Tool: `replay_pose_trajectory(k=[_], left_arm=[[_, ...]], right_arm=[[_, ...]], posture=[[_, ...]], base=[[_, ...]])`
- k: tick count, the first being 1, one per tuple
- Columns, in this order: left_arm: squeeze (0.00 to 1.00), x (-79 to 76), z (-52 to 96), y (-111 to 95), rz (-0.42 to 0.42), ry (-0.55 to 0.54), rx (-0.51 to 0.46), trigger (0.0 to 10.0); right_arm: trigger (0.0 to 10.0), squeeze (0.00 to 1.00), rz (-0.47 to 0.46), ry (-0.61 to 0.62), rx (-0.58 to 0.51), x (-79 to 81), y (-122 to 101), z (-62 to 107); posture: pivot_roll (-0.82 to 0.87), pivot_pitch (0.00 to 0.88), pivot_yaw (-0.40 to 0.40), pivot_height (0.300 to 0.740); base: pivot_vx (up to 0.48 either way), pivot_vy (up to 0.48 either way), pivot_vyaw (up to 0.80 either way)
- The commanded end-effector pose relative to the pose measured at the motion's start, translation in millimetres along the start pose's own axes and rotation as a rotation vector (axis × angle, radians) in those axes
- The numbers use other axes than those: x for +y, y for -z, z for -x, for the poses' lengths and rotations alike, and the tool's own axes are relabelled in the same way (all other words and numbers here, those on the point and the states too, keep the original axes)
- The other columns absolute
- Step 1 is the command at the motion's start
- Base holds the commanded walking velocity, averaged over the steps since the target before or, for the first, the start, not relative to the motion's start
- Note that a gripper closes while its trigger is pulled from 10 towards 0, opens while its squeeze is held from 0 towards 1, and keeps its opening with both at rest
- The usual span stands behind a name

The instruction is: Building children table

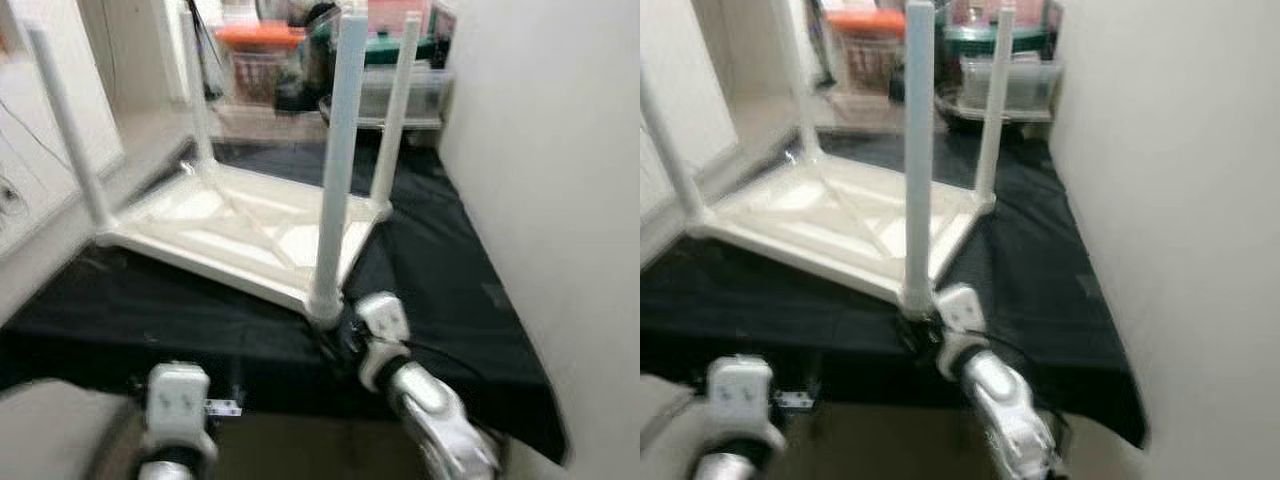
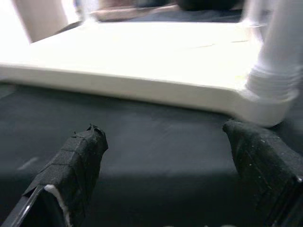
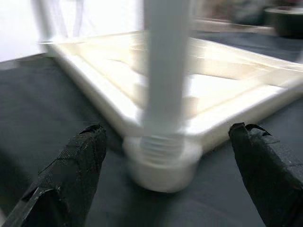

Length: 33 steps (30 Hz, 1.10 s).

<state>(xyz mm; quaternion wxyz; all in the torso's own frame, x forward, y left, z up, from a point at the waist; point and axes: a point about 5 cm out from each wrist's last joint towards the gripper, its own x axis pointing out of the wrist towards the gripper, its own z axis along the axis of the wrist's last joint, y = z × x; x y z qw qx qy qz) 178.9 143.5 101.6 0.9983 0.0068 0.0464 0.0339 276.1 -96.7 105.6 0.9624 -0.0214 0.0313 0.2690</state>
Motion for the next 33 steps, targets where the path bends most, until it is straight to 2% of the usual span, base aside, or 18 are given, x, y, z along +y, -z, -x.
replay_pose_trajectory(k=[1, 15, 17, 20, 23, 26, 29, 30, 31, 32, 33], left_arm=[[0.00, -4.8, 0.2, 2.4, 0.006, 0.019, 0.011, 10.0], [0.00, -5.4, 0.8, 5.5, 0.007, 0.029, 0.029, 10.0], [0.00, -5.5, 0.8, 5.6, 0.006, 0.029, 0.030, 10.0], [0.00, -5.8, 1.0, 5.6, 0.008, 0.034, 0.029, 10.0], [0.00, -5.9, 1.3, 5.6, 0.009, 0.035, 0.029, 10.0], [0.00, -5.8, 2.2, 5.9, 0.012, 0.035, 0.033, 10.0], [0.00, -5.6, 3.3, 5.1, 0.018, 0.033, 0.033, 10.0], [0.00, -5.5, 3.5, 4.8, 0.020, 0.033, 0.033, 10.0], [0.00, -5.5, 3.5, 4.8, 0.020, 0.033, 0.033, 10.0], [0.00, -5.2, 3.7, 4.8, 0.021, 0.032, 0.035, 10.0], [0.00, -5.2, 3.7, 4.8, 0.021, 0.032, 0.035, 10.0]], right_arm=[[10.0, 0.00, -0.002, 0.033, 0.015, -7.7, 4.5, 4.8], [10.0, 0.00, -0.030, 0.075, 0.026, -12.4, 6.8, 5.2], [10.0, 0.00, -0.031, 0.105, 0.022, -17.2, 6.0, 5.2], [10.0, 0.00, -0.034, 0.185, 0.035, -34.1, 6.5, 4.5], [10.0, 0.00, -0.051, 0.186, 0.040, -37.5, 7.3, 4.2], [10.0, 0.00, -0.073, 0.149, 0.043, -45.8, 5.7, 2.9], [10.0, 0.00, -0.069, 0.025, 0.052, -62.4, -1.5, 2.4], [10.0, 0.85, -0.051, -0.013, 0.049, -66.9, -5.4, 3.3], [10.0, 0.85, -0.051, -0.013, 0.049, -66.9, -5.4, 3.3], [10.0, 1.00, -0.044, -0.069, 0.056, -71.4, -9.2, 4.9], [10.0, 1.00, -0.044, -0.069, 0.056, -71.4, -9.2, 4.9]], posture=[[0.02, 0.000, -0.041, 0.740], [0.02, 0.000, -0.037, 0.740], [0.03, 0.000, -0.039, 0.740], [0.02, 0.000, -0.037, 0.740], [0.02, 0.000, -0.037, 0.740], [0.02, 0.000, -0.036, 0.740], [0.02, 0.000, -0.037, 0.740], [0.02, 0.000, -0.037, 0.740], [0.02, 0.000, -0.037, 0.740], [0.02, 0.000, -0.036, 0.740], [0.02, 0.000, -0.036, 0.740]], base=[[0.259, 0.000, 0.00], [0.000, 0.000, 0.00], [0.000, 0.000, 0.00], [0.000, 0.000, 0.00], [0.000, 0.000, 0.00], [0.000, 0.000, 0.00], [0.000, 0.000, 0.00], [0.000, 0.000, 0.00], [0.000, 0.000, 0.00], [0.000, 0.000, 0.00], [0.000, 0.000, 0.00]])
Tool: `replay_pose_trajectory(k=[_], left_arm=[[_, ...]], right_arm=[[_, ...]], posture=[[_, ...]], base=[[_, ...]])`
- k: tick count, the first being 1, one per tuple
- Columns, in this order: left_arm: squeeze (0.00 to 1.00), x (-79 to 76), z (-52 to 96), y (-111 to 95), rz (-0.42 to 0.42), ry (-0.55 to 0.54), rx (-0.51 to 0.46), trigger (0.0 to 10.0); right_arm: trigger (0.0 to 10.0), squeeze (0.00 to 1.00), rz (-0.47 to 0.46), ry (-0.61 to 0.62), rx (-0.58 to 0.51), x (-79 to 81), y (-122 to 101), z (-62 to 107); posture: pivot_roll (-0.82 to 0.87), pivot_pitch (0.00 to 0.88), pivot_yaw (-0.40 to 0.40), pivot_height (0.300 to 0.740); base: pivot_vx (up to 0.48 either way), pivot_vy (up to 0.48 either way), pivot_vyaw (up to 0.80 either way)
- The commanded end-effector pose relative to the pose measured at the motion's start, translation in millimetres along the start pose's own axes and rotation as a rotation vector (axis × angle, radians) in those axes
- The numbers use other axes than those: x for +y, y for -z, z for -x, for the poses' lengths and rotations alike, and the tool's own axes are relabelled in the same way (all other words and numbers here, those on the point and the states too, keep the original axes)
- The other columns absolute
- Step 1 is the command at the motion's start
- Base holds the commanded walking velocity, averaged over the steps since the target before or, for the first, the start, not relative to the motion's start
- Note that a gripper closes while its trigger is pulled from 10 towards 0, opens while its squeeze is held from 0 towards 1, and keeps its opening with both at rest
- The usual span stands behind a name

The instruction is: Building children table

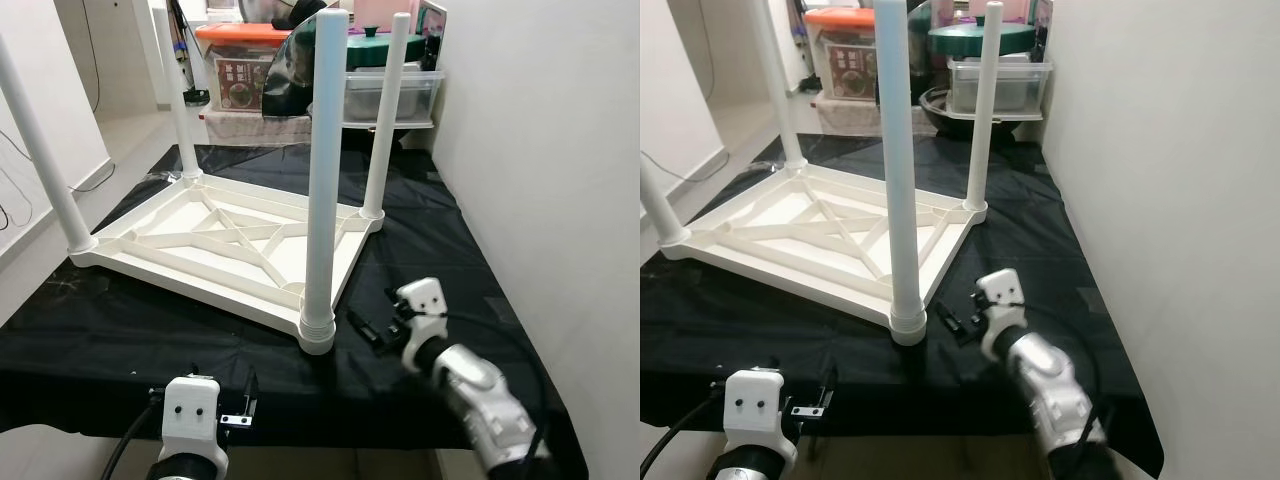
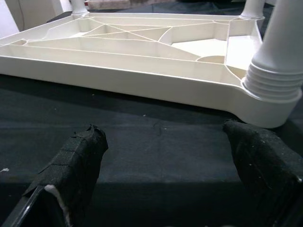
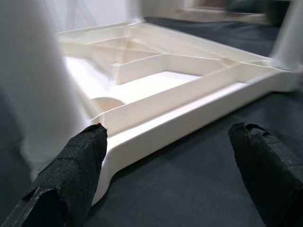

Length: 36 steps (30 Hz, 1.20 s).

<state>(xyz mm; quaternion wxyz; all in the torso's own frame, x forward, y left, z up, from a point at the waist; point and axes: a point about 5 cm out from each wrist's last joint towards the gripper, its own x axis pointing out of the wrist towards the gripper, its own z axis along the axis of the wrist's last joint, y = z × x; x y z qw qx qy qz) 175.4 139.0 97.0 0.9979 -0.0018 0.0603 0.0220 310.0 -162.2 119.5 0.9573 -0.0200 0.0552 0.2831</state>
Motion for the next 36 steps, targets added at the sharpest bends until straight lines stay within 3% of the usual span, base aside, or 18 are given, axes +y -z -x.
replay_pose_trajectory(k=[1, 6, 7, 11, 12, 16, 17, 29, 36], left_arm=[[0.00, -0.7, 0.5, -0.2, 0.006, 0.008, 0.006, 10.0], [0.00, 0.3, 0.8, 0.0, 0.004, 0.009, 0.012, 10.0], [0.00, 0.4, 0.8, 0.0, 0.004, 0.010, 0.012, 10.0], [0.00, 0.3, 0.6, -0.1, 0.003, 0.013, 0.012, 10.0], [0.00, 0.1, 0.6, -1.0, 0.005, 0.016, 0.003, 10.0], [0.00, -0.1, 0.6, -1.7, 0.007, 0.018, -0.004, 10.0], [0.00, -1.2, 1.6, -2.8, 0.012, 0.031, -0.014, 10.0], [0.00, -2.8, 1.5, -3.2, 0.013, 0.036, -0.016, 10.0], [0.00, -3.5, 1.3, -3.2, 0.013, 0.038, -0.015, 10.0]], right_arm=[[10.0, 1.00, 0.006, -0.082, 0.018, -0.9, -0.8, 0.8], [10.0, 1.00, 0.082, -0.226, 0.091, -15.8, -7.4, 10.2], [10.0, 0.00, 0.086, -0.279, 0.086, -17.7, -12.9, 13.0], [10.0, 0.00, 0.058, -0.358, 0.069, -19.8, -21.7, 14.8], [10.0, 0.00, 0.002, -0.409, 0.043, -16.7, -30.1, 10.0], [10.0, 0.00, -0.021, -0.427, 0.030, -14.2, -34.0, 6.6], [10.0, 0.00, -0.041, -0.449, 0.001, -9.6, -41.2, -3.9], [10.0, 0.00, 0.021, -0.461, -0.048, -5.3, -53.8, -25.0], [10.0, 0.00, -0.001, -0.476, -0.073, 0.7, -60.3, -36.0]], posture=[[0.02, 0.000, -0.036, 0.740], [0.02, 0.000, -0.031, 0.740], [0.02, 0.000, -0.029, 0.740], [0.02, 0.000, -0.024, 0.740], [0.02, 0.000, -0.024, 0.740], [0.02, 0.000, -0.024, 0.740], [0.03, 0.000, -0.024, 0.740], [0.03, 0.000, -0.031, 0.740], [0.04, 0.000, -0.036, 0.740]], base=[[0.000, 0.000, 0.00], [0.000, 0.000, 0.00], [0.000, 0.000, 0.00], [0.000, 0.000, 0.00], [0.000, 0.000, 0.00], [0.000, 0.000, 0.00], [0.000, 0.000, 0.00], [0.000, 0.000, 0.00], [0.000, 0.000, 0.00]])
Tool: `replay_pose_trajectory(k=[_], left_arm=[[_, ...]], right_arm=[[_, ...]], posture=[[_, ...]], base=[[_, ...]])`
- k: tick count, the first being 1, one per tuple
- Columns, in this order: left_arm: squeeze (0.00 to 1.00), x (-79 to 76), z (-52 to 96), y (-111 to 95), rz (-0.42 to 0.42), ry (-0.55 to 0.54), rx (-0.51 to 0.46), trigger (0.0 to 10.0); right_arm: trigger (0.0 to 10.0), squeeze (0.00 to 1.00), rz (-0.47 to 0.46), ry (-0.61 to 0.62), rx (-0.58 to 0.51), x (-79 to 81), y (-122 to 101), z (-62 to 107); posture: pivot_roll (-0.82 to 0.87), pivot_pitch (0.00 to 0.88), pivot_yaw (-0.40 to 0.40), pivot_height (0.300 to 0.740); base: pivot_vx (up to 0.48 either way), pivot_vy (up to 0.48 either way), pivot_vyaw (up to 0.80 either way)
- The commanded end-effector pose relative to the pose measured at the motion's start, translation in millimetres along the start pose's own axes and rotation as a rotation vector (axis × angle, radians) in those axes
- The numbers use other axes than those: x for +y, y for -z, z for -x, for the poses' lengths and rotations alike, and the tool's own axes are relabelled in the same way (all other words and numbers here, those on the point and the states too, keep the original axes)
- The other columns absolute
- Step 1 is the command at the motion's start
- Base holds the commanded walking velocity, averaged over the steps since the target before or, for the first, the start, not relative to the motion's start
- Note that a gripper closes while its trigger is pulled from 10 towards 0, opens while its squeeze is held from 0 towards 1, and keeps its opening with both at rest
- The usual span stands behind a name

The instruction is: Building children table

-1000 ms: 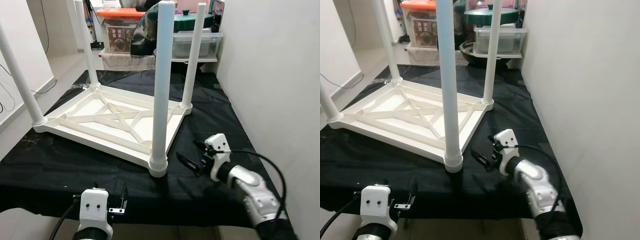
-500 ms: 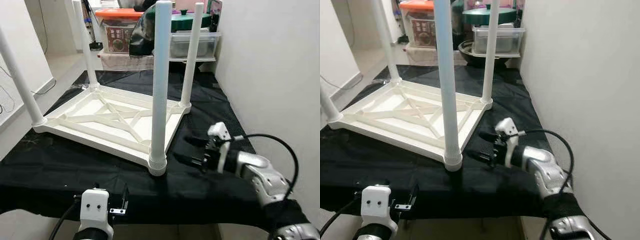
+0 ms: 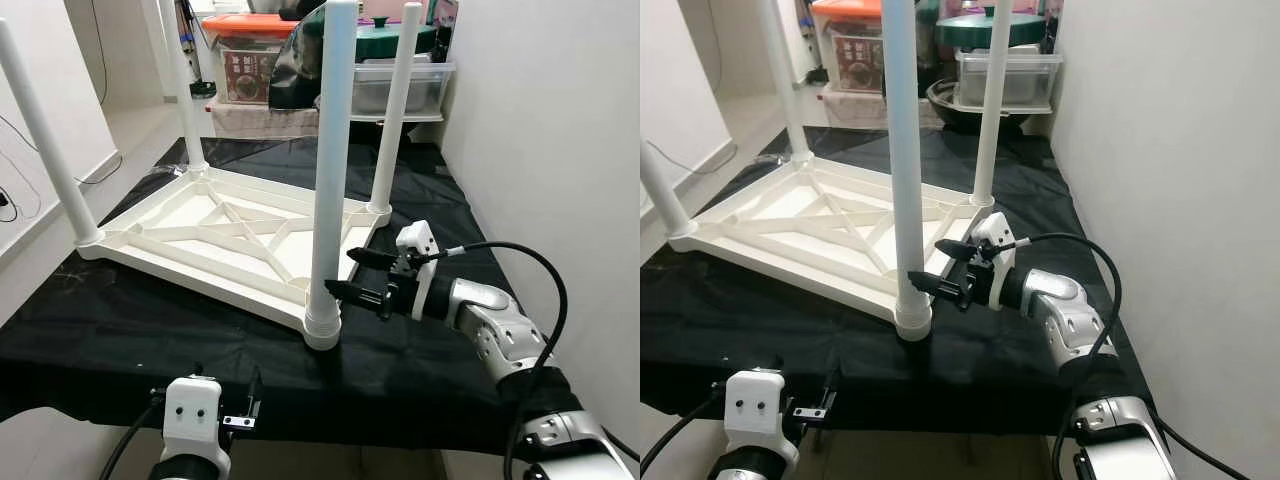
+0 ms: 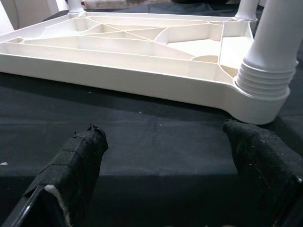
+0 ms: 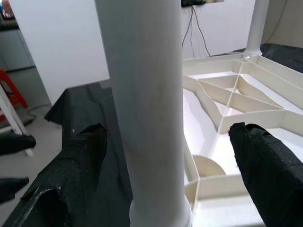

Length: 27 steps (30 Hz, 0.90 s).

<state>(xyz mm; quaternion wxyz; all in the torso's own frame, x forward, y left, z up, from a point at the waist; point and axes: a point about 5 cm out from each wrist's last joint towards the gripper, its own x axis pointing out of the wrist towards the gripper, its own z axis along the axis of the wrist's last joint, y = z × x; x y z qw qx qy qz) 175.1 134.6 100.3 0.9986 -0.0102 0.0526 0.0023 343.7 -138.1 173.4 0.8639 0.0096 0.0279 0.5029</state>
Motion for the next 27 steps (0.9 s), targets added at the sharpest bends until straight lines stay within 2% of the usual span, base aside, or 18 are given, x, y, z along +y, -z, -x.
replay_pose_trajectory(k=[1, 8, 11, 16, 27], left_arm=[[0.00, 0.8, 0.4, 0.1, -0.002, -0.003, 0.001, 10.0], [0.00, 0.5, 0.6, 0.5, -0.001, -0.003, 0.003, 10.0], [0.00, 0.0, 0.7, 0.5, 0.000, -0.002, 0.005, 10.0], [0.00, -0.4, 1.1, 0.5, -0.001, -0.001, 0.006, 10.0], [0.00, -1.4, 3.0, 1.2, 0.001, 0.002, 0.010, 10.0]], right_arm=[[10.0, 0.00, 0.017, 0.003, -0.007, -1.5, -3.0, -3.2], [10.0, 0.00, 0.015, -0.021, -0.031, 0.4, -7.1, -14.2], [10.0, 0.00, 0.016, -0.047, -0.064, 2.9, -13.1, -28.2], [10.0, 0.00, 0.026, -0.065, -0.096, 4.4, -21.6, -42.4], [10.0, 0.00, 0.041, -0.090, -0.101, 6.8, -23.6, -52.6]], posture=[[0.04, 0.000, -0.036, 0.740], [0.04, 0.000, -0.037, 0.740], [0.04, 0.004, -0.038, 0.740], [0.05, 0.005, -0.041, 0.740], [0.05, 0.000, -0.045, 0.740]], base=[[0.000, 0.000, 0.00], [0.000, 0.000, 0.00], [0.000, 0.000, 0.00], [0.000, 0.000, 0.00], [0.000, 0.000, 0.00]])
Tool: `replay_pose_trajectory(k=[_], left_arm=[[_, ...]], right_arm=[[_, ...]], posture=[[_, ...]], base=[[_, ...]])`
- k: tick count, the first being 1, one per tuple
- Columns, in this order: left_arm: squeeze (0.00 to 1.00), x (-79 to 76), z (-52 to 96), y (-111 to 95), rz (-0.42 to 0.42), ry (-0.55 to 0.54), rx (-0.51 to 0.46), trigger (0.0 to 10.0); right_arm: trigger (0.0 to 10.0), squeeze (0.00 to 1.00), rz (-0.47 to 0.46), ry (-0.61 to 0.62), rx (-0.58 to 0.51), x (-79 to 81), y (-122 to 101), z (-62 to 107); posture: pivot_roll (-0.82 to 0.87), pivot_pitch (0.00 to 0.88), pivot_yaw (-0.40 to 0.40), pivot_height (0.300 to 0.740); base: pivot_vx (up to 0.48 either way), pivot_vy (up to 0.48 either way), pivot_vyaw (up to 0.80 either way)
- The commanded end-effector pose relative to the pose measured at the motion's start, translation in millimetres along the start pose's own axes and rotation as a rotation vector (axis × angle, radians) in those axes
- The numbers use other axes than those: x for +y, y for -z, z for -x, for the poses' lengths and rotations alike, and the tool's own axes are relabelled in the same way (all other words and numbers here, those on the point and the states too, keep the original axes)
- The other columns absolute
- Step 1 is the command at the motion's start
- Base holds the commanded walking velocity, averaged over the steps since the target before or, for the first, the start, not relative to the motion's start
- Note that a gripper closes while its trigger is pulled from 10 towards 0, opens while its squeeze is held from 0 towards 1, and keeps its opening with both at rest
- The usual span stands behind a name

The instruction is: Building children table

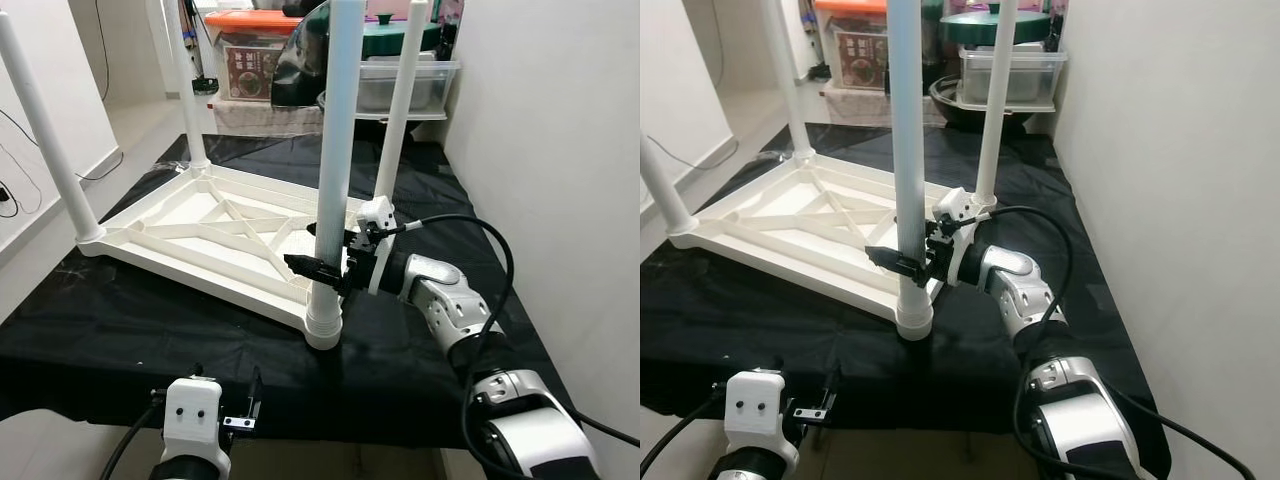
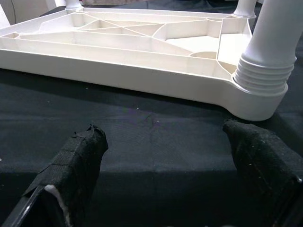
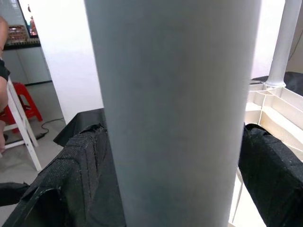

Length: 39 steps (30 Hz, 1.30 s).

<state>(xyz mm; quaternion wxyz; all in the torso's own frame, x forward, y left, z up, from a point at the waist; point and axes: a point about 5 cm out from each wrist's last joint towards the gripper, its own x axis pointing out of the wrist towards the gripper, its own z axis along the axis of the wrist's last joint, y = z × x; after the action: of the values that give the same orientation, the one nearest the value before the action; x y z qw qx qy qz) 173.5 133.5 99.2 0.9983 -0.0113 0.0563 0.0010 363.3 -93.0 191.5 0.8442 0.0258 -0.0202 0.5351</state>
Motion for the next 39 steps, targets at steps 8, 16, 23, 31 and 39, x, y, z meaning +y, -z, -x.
replay_pose_trajectory(k=[8, 16, 23, 31, 39], left_arm=[[0.00, -1.2, 1.8, 0.7, -0.003, 0.002, 0.005, 10.0], [0.00, -1.6, 1.8, 1.5, -0.004, 0.003, 0.009, 10.0], [0.00, -1.5, 1.6, 1.6, -0.006, 0.003, 0.011, 10.0], [0.00, -1.4, 1.6, 1.4, -0.009, 0.003, 0.012, 10.0], [0.00, -0.2, 1.3, 0.5, -0.013, -0.002, 0.009, 10.0]], right_arm=[[10.0, 0.00, 0.017, -0.015, -0.025, -0.2, -6.6, -11.3], [10.0, 0.00, 0.017, -0.028, -0.031, 1.2, -5.8, -13.2], [0.0, 0.00, 0.021, -0.037, -0.026, 2.1, -2.4, -14.0], [0.0, 0.00, 0.022, -0.041, -0.030, 3.3, -1.4, -16.2], [0.0, 0.00, 0.039, 0.132, 0.000, -1.7, 10.7, -14.7]], posture=[[0.05, 0.000, -0.045, 0.740], [0.05, 0.000, -0.044, 0.740], [0.05, 0.000, -0.047, 0.740], [0.05, 0.000, -0.047, 0.740], [0.06, 0.000, -0.049, 0.740]], base=[[0.000, 0.000, 0.00], [0.000, 0.000, 0.00], [0.000, 0.000, 0.00], [0.000, 0.000, 0.00], [0.000, 0.000, 0.00]])
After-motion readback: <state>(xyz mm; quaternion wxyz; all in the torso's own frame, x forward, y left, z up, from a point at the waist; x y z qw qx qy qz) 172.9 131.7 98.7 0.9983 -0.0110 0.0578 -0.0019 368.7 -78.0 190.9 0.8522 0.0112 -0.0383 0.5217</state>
